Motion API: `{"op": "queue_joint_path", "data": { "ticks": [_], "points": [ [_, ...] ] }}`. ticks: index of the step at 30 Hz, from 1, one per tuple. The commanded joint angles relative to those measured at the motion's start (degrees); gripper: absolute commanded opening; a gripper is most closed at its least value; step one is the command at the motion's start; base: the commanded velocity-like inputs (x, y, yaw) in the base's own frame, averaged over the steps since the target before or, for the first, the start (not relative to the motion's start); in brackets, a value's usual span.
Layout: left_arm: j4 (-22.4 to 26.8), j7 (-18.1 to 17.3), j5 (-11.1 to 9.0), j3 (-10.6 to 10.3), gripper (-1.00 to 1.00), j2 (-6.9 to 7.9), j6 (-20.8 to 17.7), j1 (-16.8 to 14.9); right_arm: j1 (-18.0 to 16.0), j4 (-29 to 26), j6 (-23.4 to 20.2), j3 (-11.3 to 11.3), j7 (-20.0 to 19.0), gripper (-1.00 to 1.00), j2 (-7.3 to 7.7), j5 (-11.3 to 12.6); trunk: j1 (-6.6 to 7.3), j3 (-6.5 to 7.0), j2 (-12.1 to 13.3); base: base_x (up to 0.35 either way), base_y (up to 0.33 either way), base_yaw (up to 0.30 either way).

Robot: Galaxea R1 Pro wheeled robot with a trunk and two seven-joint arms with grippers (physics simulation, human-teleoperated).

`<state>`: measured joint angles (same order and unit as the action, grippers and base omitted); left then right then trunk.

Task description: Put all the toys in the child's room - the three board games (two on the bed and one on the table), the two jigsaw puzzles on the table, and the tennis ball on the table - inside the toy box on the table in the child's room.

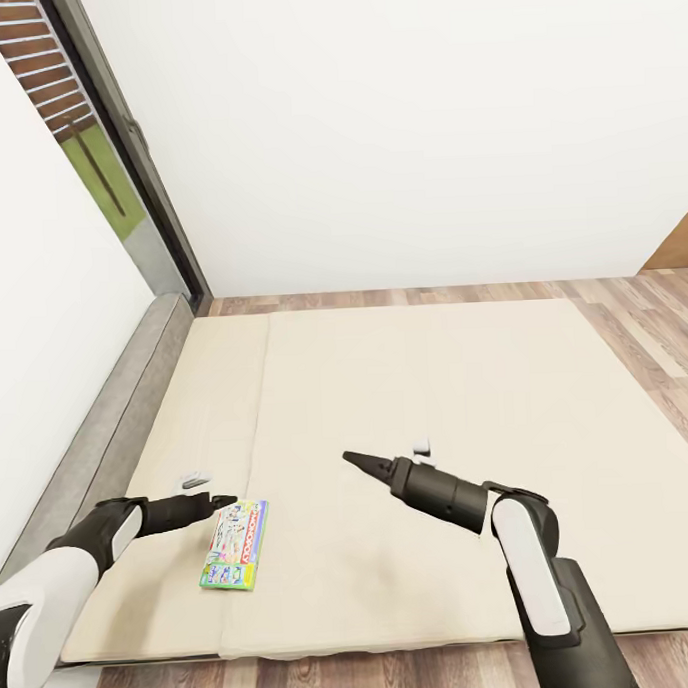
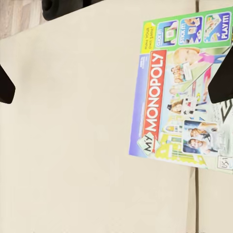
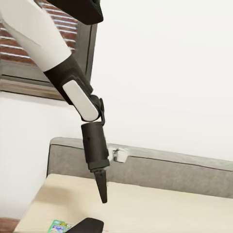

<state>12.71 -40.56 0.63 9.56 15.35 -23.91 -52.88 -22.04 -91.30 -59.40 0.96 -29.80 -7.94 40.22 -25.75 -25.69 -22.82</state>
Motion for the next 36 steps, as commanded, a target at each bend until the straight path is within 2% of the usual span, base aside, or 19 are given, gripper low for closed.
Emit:
{"op": "queue_joint_path", "data": {
  "ticks": [1,6,17,31,36],
  "points": [
    [0.0,-0.2,0.1,0.4,1.0,0.02,-0.5,0.0,-0.4,0.0,-0.3,0.1,-0.4,1.0,0.01,-0.4,-0.03,-0.09,-0.1,0.0,0.0,0.0],
    [0.0,-0.1,0.1,0.4,1.0,0.17,-0.5,0.0,-2.0,0.0,-0.5,0.3,-0.3,1.0,0.31,-0.5,-0.03,-0.09,-0.1,0.0,0.0,0.0],
    [0.1,-0.3,0.1,0.5,1.0,0.36,-0.8,0.0,-2.2,0.0,0.0,0.6,-0.4,1.0,0.33,-0.5,-0.03,-0.11,-0.1,0.0,0.0,0.0],
    [2.9,0.1,0.2,0.5,1.0,0.47,-2.2,0.0,-1.8,0.0,0.4,0.2,-0.4,1.0,0.22,-0.5,-0.03,-1.23,-0.1,0.0,0.0,0.0],
    [2.9,0.4,0.6,0.5,1.0,1.72,-2.3,0.1,-1.8,0.0,0.5,0.1,-0.4,1.0,0.21,-0.5,-0.03,-1.7,-0.1,0.0,0.0,0.0]
  ]
}}
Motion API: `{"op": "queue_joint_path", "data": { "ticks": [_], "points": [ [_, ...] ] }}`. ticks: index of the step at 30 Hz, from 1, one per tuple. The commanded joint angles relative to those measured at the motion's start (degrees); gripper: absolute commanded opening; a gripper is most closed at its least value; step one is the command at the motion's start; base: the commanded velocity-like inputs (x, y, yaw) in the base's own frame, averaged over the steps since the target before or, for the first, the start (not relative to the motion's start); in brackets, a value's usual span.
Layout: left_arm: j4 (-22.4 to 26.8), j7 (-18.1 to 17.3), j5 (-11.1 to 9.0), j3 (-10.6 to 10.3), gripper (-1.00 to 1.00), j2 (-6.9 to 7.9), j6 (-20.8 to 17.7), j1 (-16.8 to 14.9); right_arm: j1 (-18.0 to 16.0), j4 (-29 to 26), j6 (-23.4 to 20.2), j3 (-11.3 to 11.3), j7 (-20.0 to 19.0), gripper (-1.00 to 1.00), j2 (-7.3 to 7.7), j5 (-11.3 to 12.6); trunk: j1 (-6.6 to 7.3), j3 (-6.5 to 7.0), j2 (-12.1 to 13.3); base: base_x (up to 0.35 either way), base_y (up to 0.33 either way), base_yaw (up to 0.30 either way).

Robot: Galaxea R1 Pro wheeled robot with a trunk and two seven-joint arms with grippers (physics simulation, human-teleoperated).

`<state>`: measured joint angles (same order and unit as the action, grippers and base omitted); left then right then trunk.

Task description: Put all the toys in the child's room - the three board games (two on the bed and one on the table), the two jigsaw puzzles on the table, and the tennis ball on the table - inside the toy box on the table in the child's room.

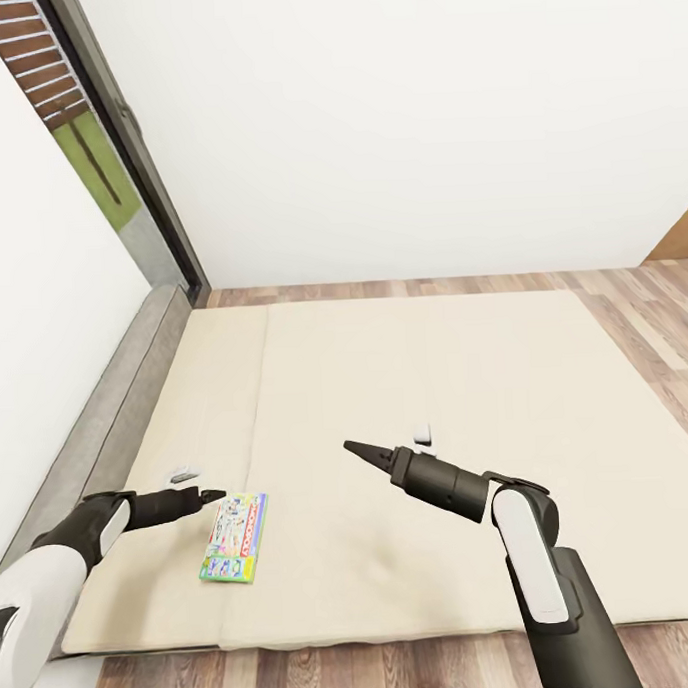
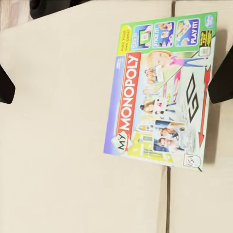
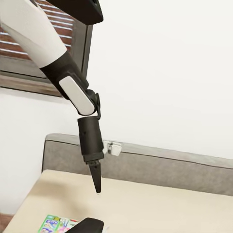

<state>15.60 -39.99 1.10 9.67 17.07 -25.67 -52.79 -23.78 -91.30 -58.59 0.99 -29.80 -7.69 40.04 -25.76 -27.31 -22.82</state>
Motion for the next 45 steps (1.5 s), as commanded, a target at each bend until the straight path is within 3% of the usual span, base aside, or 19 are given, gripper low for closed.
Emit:
{"op": "queue_joint_path", "data": {
  "ticks": [1,15,45],
  "points": [
    [0.0,-0.2,0.1,0.4,1.0,0.15,-0.5,0.0,0.0,0.0,-0.3,0.1,-0.4,1.0,-0.08,-0.3,-0.03,-0.18,-0.1,0.0,0.0,0.0],
    [0.0,-0.2,0.2,0.4,1.0,1.08,-0.5,0.0,0.0,0.0,-0.2,0.0,-0.3,1.0,-0.15,-0.3,-0.03,-1.48,-0.1,0.0,0.0,0.0],
    [0.0,0.3,0.2,0.3,1.0,1.03,0.3,0.0,0.0,0.0,-0.2,0.1,-0.3,1.0,-0.05,-0.3,-0.03,-4.27,-0.1,0.0,0.0,0.0]
  ]
}}
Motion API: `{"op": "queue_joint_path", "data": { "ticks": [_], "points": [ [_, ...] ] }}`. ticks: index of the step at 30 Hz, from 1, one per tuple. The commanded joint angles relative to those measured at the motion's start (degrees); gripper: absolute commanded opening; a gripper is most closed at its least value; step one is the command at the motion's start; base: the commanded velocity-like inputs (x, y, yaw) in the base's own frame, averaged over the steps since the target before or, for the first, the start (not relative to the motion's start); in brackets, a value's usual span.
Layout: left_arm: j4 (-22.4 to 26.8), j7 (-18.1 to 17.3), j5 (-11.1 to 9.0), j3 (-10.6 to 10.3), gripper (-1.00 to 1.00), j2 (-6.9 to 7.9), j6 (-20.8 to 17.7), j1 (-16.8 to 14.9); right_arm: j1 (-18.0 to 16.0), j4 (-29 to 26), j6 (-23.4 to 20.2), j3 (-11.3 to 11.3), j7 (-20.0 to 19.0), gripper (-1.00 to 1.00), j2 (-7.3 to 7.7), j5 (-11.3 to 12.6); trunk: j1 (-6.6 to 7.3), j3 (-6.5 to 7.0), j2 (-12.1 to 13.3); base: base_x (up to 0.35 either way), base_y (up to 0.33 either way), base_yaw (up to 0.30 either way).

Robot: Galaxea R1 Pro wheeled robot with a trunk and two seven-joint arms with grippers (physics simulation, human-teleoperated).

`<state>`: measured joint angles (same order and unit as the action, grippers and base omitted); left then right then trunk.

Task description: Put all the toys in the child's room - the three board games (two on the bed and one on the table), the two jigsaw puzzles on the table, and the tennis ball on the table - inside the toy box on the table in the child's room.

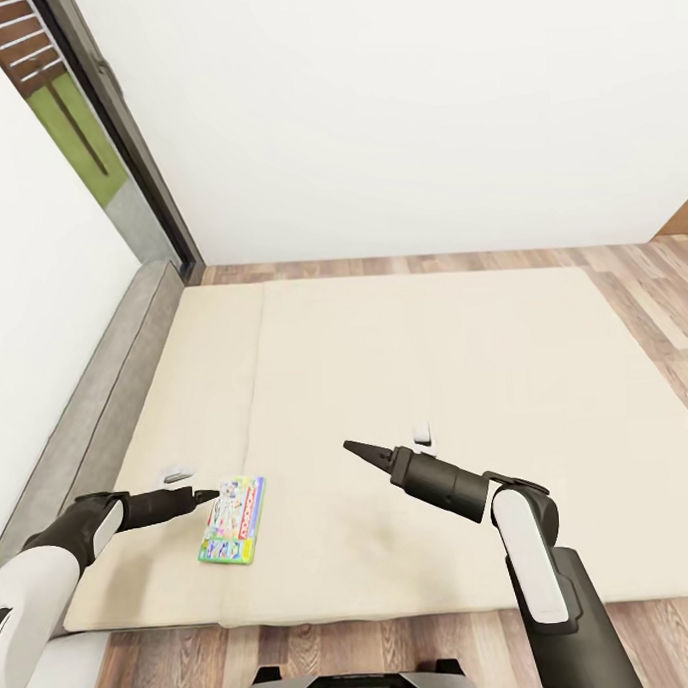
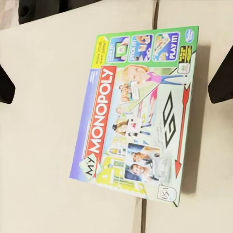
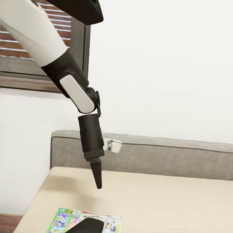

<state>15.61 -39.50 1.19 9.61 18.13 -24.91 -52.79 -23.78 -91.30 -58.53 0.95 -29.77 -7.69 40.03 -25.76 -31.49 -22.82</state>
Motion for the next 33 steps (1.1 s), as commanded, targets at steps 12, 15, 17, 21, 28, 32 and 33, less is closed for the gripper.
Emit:
{"op": "queue_joint_path", "data": {
  "ticks": [12,15,17,21,28,32,33],
  "points": [
    [0.0,-0.1,0.1,0.4,1.0,-0.1,-0.4,0.0,0.0,0.0,-0.3,0.1,-0.4,1.0,-0.05,-0.3,-0.03,-1.19,-0.1,0.0,0.0,0.0],
    [0.0,-0.1,0.1,0.4,1.0,-0.11,-0.4,0.0,0.0,0.0,-0.3,0.1,-0.4,1.0,-0.05,-0.3,-0.03,-1.47,-0.1,0.0,0.0,0.0],
    [0.0,-0.1,0.1,0.4,1.0,-0.08,-0.4,0.0,0.0,0.0,-0.3,0.1,-0.4,1.0,-0.05,-0.3,-0.03,-1.66,-0.1,0.0,0.0,0.0],
    [0.0,-0.1,0.1,0.4,1.0,-0.03,-0.3,0.0,0.0,0.0,-0.3,0.1,-0.4,1.0,-0.05,-0.3,-0.03,-2.03,-0.1,0.0,0.0,0.0],
    [0.0,-0.2,0.1,0.4,1.0,-0.01,-0.2,0.0,0.0,0.0,-0.3,0.1,-0.4,1.0,-0.05,-0.3,-0.03,-2.68,-0.1,0.0,0.0,0.0],
    [0.0,-0.2,0.1,0.4,1.0,-0.02,-0.2,0.0,0.0,0.0,-0.3,0.1,-0.4,1.0,-0.05,-0.3,-0.03,-3.05,-0.1,0.0,0.0,0.0],
    [0.1,-0.2,0.1,0.4,1.0,-0.02,-0.2,0.0,0.0,0.0,-0.3,0.1,-0.4,1.0,-0.06,-0.3,-0.03,-3.15,-0.1,0.0,0.0,0.0]
  ]
}}
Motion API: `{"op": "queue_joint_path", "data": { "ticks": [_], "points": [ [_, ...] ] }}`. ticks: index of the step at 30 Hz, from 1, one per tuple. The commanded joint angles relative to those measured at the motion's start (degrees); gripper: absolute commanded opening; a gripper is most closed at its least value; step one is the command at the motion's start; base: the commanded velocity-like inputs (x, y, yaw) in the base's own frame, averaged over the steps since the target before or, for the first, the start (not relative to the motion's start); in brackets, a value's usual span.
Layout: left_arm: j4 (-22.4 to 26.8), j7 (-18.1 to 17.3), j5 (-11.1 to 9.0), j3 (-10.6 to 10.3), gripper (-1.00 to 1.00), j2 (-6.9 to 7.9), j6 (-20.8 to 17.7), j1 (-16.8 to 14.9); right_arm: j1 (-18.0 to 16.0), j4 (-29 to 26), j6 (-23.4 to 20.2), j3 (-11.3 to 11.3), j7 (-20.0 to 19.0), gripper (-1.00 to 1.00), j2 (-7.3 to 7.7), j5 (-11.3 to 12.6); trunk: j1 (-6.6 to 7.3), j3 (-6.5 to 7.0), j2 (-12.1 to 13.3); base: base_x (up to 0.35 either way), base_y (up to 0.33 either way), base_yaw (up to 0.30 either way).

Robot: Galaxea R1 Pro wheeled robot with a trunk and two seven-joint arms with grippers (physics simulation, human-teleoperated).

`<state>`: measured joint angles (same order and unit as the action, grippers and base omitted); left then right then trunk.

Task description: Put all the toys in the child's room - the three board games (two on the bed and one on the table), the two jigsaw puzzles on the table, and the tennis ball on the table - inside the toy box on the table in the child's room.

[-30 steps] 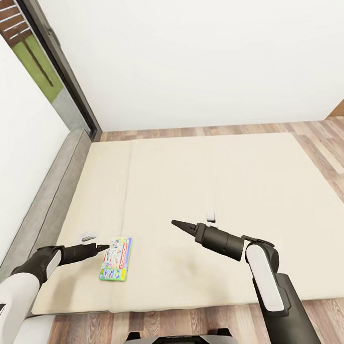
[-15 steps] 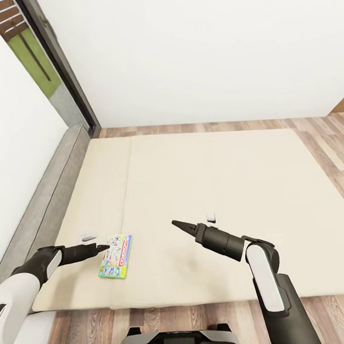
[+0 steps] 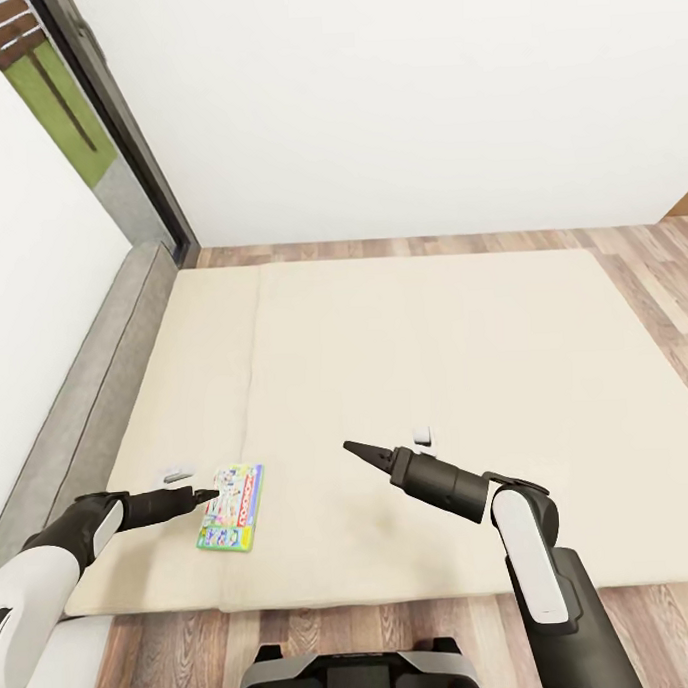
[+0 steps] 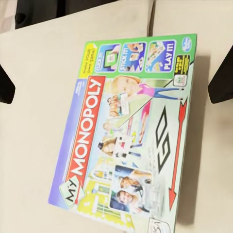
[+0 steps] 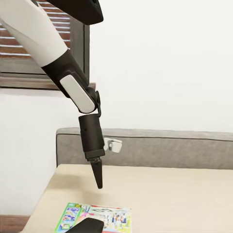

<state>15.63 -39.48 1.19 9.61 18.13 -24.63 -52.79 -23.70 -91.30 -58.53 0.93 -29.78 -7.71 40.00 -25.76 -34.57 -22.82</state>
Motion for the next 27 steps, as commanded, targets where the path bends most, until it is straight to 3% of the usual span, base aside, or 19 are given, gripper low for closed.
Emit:
{"op": "queue_joint_path", "data": {
  "ticks": [1,27],
  "points": [
    [0.1,-0.2,0.1,0.4,1.0,0.0,-0.5,0.0,0.0,0.0,-0.3,0.1,-0.4,1.0,-0.06,-0.3,-0.03,-0.17,-0.1,0.0,0.0,0.0],
    [5.2,-0.2,0.1,0.7,1.0,0.03,-0.6,-0.1,0.0,0.0,-0.1,0.0,-0.4,1.0,-0.06,-0.3,-0.03,-2.59,-0.1,0.0,0.0,0.0]
  ]
}}
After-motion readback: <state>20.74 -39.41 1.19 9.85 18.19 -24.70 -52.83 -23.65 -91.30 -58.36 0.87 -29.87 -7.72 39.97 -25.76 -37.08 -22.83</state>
